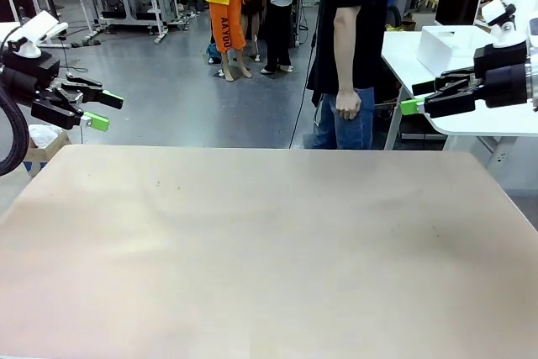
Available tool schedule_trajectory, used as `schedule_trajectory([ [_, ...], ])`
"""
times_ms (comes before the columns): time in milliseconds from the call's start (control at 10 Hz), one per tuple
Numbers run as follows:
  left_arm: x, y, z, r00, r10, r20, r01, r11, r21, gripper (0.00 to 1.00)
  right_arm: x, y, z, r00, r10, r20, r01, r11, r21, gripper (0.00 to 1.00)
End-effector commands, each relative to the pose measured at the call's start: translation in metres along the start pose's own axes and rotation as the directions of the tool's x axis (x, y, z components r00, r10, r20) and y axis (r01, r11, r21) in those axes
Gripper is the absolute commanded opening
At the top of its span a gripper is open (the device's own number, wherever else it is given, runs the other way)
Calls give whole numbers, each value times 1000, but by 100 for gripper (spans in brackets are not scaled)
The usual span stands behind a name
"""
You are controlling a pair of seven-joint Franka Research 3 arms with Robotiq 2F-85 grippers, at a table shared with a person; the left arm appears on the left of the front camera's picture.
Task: Stack the cups and store them in the basket.
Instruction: Place the stack of Reusable plastic cups into the Pantry Basket.
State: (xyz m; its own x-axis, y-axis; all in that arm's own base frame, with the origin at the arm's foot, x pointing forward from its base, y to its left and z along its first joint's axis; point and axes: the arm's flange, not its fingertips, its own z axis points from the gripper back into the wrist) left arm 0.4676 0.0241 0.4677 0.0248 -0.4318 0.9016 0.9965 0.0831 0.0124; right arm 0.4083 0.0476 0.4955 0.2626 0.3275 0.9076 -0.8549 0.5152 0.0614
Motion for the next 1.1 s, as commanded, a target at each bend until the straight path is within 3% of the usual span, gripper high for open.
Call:
schedule_trajectory([
  [0,2,-1,0,1000,6,-11,-6,1000,5,100,2,0,0,1000,-17,6,17,1000,3,100],
  [1000,2,-1,0,1000,6,-11,-6,1000,5,100,2,0,0,1000,-17,6,17,1000,3,100],
])
